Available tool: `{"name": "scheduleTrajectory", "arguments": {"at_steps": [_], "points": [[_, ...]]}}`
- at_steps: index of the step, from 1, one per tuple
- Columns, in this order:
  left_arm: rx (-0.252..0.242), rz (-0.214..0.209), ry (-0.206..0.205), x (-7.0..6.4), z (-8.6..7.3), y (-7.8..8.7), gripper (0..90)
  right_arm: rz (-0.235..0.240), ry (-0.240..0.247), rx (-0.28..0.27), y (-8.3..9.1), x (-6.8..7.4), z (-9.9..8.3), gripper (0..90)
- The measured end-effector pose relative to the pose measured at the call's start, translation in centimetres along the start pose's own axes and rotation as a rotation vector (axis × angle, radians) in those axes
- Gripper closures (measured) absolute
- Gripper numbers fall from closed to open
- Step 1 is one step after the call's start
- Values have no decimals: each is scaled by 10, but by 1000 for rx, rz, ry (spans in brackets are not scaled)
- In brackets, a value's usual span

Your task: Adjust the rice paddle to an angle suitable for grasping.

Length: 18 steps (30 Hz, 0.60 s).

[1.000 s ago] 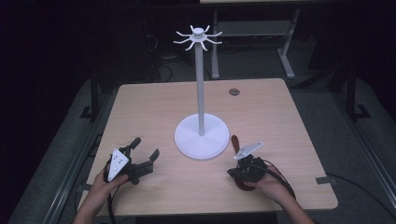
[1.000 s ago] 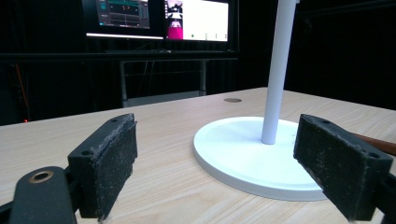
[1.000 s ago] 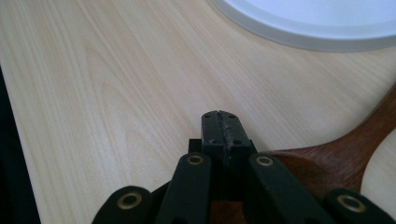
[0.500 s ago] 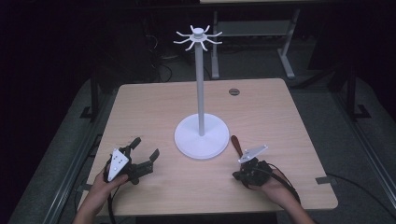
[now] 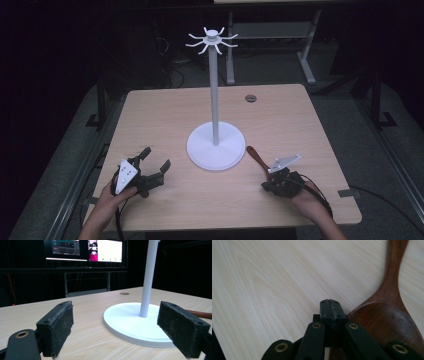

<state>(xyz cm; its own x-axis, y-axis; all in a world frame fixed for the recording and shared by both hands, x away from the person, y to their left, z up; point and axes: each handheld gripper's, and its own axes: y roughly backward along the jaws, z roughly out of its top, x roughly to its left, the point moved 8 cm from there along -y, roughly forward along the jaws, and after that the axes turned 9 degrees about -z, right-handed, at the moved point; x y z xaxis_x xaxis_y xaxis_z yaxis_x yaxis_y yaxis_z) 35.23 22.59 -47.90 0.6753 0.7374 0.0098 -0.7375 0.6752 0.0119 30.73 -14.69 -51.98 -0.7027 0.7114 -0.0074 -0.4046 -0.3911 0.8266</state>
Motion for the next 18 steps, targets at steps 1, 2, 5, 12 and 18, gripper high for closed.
{"name": "scheduleTrajectory", "arguments": {"at_steps": [1, 2, 5, 12, 18], "points": [[-1, 0, 1, 0, 0, 0, 130, -1, -4, 4, 1, -2, -2, 895], [-1, 0, 1, 0, 0, 0, 130, -1, -4, 4, 1, -2, -2, 895], [0, 0, 0, 0, 0, 0, 129, -9, -28, 5, 5, -11, -7, 895], [0, 0, 0, 0, 0, 0, 129, -38, -67, 3, 11, -30, -16, 895], [0, 0, -1, 0, 0, 0, 130, -67, -103, 2, 16, -48, -22, 895]]}}
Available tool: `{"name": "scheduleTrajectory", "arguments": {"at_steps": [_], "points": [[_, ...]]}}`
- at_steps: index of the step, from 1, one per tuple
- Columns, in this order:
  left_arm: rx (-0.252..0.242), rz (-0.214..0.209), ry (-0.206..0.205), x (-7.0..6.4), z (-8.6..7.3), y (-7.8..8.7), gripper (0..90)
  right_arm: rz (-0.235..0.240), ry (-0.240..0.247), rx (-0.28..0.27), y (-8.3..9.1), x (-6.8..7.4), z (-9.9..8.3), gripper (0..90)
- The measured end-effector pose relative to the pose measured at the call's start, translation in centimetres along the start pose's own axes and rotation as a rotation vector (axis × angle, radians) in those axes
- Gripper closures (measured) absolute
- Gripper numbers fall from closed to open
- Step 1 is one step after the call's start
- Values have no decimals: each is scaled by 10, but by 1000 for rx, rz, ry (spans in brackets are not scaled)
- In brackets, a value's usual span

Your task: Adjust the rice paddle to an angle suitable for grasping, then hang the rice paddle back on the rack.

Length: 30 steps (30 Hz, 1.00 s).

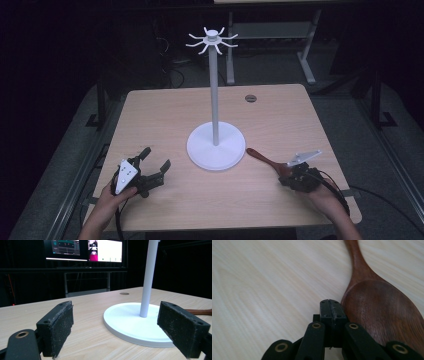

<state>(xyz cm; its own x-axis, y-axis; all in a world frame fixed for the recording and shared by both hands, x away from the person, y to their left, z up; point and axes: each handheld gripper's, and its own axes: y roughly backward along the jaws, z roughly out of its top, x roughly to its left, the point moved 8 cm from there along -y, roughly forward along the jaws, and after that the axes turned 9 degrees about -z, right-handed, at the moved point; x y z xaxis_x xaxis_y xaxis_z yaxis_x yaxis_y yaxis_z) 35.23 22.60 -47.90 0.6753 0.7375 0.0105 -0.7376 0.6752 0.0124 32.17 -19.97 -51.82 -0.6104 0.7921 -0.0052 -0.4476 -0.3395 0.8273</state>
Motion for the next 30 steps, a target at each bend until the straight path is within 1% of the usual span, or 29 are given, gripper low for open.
{"name": "scheduleTrajectory", "arguments": {"at_steps": [1, 2, 4, 8, 9, 12, 14, 17, 20, 23, 24, 25, 26, 30], "points": [[0, 0, 0, 0, 0, 0, 130, 0, 0, 0, 0, 0, 0, 895], [-1, 0, 1, 0, 0, 0, 129, -8, -6, -6, 1, -6, -1, 896], [-1, 0, 1, 0, 0, 0, 129, -11, -13, -7, 1, -11, -2, 895], [2, 0, -1, 0, 0, 0, 129, -8, -22, -9, 4, -14, -2, 894], [2, 0, -2, 0, 0, 0, 129, -3, -25, -16, 7, -15, 1, 885], [4, 2, -3, 0, 0, 0, 129, -2, -20, -14, 11, -17, 5, 867], [4, 1, -3, 0, 0, 0, 130, -3, -11, -18, 12, -18, 7, 857], [3, 2, -2, 0, 0, 0, 129, -8, -1, -25, 15, -22, 16, 769], [2, 1, 1, 0, 0, 0, 129, -12, 9, -16, 15, -26, 22, 705], [0, 0, 2, 0, 0, 0, 130, -7, 30, -10, 15, -30, 29, 661], [0, 0, 2, 0, 0, 0, 130, -7, 30, -10, 15, -30, 29, 661], [0, 0, 2, 0, 0, 0, 130, 0, 46, -6, 14, -32, 34, 648], [0, 0, 0, 0, 0, 0, 129, 1, 49, 1, 14, -33, 37, 637], [1, 0, 0, 0, 0, 0, 130, -8, 95, 37, 10, -38, 45, 602]]}}
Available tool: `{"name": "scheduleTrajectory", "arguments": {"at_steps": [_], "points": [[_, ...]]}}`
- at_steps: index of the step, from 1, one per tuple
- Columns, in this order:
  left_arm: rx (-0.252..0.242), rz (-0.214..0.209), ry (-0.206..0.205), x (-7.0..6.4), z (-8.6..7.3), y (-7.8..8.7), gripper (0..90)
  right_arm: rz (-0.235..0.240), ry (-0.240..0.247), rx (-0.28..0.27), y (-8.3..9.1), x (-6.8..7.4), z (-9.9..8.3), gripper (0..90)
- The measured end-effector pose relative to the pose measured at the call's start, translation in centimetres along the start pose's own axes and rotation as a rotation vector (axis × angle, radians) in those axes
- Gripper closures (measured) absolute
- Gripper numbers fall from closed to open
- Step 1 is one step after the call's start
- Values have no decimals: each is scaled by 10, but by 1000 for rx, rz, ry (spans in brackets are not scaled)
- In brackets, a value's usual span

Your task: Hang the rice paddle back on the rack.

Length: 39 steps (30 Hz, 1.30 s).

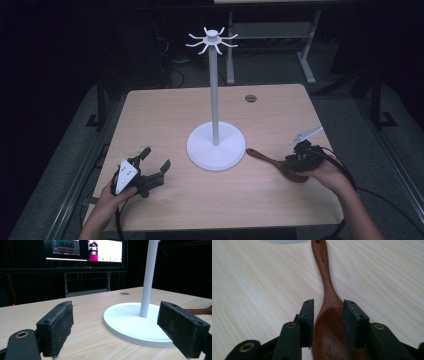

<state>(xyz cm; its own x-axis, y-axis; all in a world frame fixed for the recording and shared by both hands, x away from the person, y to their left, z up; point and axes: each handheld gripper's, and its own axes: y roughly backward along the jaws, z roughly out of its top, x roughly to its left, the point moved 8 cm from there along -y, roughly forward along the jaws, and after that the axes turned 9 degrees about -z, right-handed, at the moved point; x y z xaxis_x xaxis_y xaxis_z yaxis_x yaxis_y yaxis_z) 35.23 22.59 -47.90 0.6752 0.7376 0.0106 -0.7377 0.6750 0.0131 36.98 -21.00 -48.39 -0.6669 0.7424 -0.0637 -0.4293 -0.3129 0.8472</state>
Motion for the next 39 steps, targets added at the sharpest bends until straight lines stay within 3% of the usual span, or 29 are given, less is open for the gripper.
{"name": "scheduleTrajectory", "arguments": {"at_steps": [9, 30, 39], "points": [[0, -1, 0, 0, 0, 0, 129, -20, 68, 62, -11, -9, 16, 598], [-1, -4, 2, 0, 0, 0, 130, 31, 224, 211, -48, 6, 42, 636], [-1, -6, 1, 0, 0, 0, 130, 34, 239, 269, -57, 7, 42, 679]]}}
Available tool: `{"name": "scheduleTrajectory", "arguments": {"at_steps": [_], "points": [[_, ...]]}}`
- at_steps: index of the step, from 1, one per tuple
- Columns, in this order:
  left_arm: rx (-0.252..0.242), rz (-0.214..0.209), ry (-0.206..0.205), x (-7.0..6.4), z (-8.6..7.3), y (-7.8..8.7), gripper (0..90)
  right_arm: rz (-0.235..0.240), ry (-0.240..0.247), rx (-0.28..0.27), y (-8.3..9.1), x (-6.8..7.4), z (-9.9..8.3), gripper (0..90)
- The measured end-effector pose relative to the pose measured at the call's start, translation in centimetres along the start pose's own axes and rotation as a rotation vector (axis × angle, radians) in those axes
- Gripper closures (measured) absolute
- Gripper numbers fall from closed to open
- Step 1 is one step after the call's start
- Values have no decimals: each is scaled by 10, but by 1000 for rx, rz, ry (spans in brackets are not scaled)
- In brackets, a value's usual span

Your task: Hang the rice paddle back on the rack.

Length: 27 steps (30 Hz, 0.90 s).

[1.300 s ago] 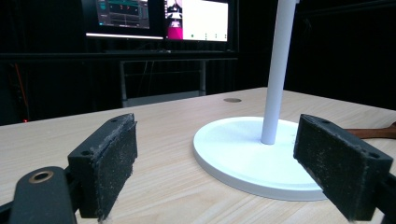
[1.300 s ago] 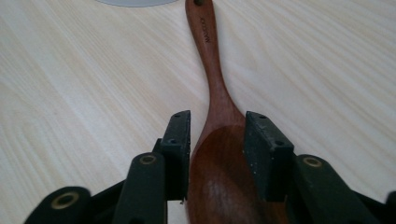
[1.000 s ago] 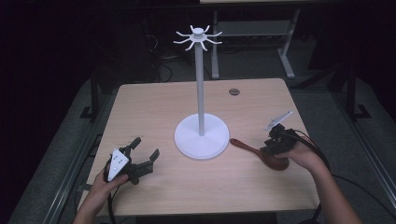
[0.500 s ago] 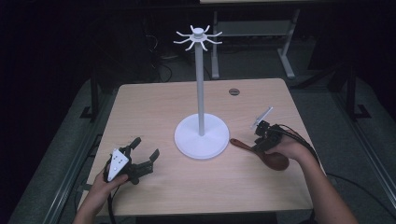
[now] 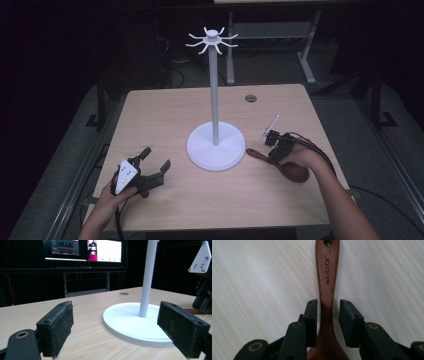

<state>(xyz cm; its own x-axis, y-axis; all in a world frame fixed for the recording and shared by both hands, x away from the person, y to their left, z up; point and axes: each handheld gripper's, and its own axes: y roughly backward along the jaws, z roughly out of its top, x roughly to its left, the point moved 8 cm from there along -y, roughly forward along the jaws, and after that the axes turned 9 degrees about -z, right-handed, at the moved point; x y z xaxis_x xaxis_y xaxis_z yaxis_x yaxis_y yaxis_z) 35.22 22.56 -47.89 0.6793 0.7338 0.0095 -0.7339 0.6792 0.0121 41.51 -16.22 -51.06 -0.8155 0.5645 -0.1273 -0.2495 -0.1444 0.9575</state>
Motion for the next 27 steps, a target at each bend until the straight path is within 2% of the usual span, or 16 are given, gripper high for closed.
{"name": "scheduleTrajectory", "arguments": {"at_steps": [7, 12, 19, 27], "points": [[0, -1, 0, 0, 0, 0, 130, 2, 9, 33, -3, 1, 1, 706], [0, -1, 0, 0, 0, 0, 130, -8, 33, 69, -6, 1, 2, 727], [0, -1, 0, 0, 0, 0, 130, 3, 30, 74, -7, 3, 2, 765], [0, -1, 0, 0, 0, 0, 130, -4, 9, 75, -7, 2, 2, 776]]}}
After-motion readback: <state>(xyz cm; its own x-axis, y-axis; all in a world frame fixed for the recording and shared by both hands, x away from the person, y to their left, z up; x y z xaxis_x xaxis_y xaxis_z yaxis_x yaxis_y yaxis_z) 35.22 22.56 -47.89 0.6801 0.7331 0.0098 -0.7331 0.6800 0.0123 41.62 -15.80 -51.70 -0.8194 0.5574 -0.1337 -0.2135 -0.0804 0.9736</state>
